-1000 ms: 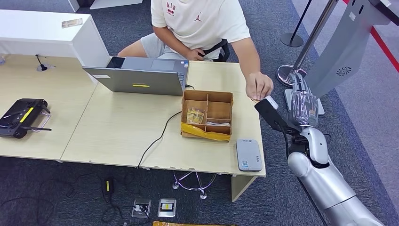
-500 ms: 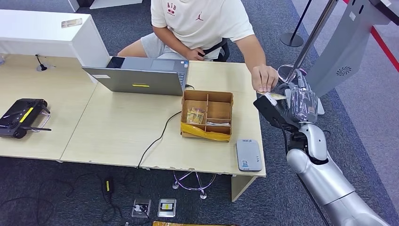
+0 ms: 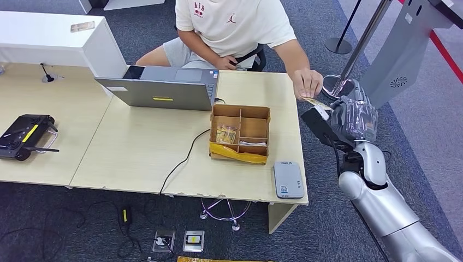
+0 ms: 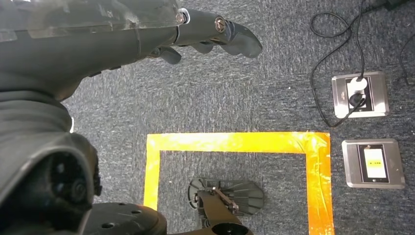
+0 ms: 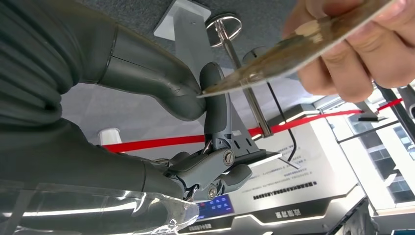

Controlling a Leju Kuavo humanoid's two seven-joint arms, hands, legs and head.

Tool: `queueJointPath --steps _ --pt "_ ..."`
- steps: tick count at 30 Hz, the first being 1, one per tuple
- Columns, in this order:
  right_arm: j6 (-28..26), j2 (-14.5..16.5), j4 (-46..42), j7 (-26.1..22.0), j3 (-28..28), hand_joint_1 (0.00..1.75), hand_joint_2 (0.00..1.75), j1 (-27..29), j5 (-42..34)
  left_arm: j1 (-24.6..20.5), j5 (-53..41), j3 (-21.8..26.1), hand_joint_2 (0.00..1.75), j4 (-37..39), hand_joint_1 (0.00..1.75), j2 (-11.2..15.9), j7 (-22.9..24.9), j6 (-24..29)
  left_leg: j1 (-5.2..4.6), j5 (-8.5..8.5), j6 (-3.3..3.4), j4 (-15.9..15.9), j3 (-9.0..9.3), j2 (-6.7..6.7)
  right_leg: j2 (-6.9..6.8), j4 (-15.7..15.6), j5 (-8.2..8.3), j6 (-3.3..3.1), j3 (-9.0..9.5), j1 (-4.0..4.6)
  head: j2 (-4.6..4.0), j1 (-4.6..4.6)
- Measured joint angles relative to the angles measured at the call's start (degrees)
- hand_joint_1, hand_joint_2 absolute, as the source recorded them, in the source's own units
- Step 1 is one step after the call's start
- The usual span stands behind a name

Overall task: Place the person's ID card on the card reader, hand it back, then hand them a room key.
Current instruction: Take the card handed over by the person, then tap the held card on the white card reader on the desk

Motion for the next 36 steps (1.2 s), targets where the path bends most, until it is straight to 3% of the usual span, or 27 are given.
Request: queueJointPath --steps 4,5,6,9,10,36 --pt "0.0 -0.2 -0.31 0.27 -0.02 1.75 1.75 0.48 -0.05 -0.01 -0.35 0.0 0.0 -0.02 0.0 0.0 0.36 0.0 0.0 0.0 0.0 0.0 0.0 0.0 0.01 0.0 0.0 0.0 0.0 0.0 0.0 0.0" --pt "0.01 -0.23 -0.38 0.31 -0.02 1.67 1.75 0.62 -0.06 -0.01 -0.43 0.0 0.0 -0.02 0.0 0.0 0.41 0.01 0.0 0.0 0.0 0.0 0.0 0.0 0.01 0.0 0.0 0.0 0.0 0.0 0.0 0.0" --pt "0.02 -0.26 -0.42 0.33 -0.01 1.41 1.75 0.75 -0.06 -0.01 -0.48 0.0 0.0 -0.02 0.0 0.0 0.48 0.01 0.0 0.0 0.0 0.0 0.0 0.0 0.01 0.0 0.0 0.0 0.01 0.0 0.0 0.0" --pt "0.16 -0.29 -0.49 0.36 0.0 0.17 1.75 1.08 -0.06 -0.01 -0.54 0.0 0.0 -0.02 0.0 0.0 0.68 0.01 0.0 0.0 0.0 0.0 0.0 0.0 0.01 0.0 0.01 0.01 0.01 0.0 0.0 0.0" --pt "0.25 -0.28 -0.51 0.33 0.0 0.0 1.75 1.16 -0.06 0.0 -0.54 0.0 0.0 -0.02 0.0 0.0 0.71 0.01 0.0 0.0 0.0 0.0 -0.01 0.0 0.01 0.0 0.02 0.01 0.01 0.0 0.01 0.0" --pt "2.33 0.06 -0.53 -1.22 0.55 0.0 1.75 1.22 -1.13 0.14 -1.57 0.17 0.0 -0.02 0.0 -0.01 0.56 0.01 0.0 0.0 0.0 0.0 -0.02 -0.01 0.0 0.0 0.02 0.02 0.03 0.0 0.0 0.0"
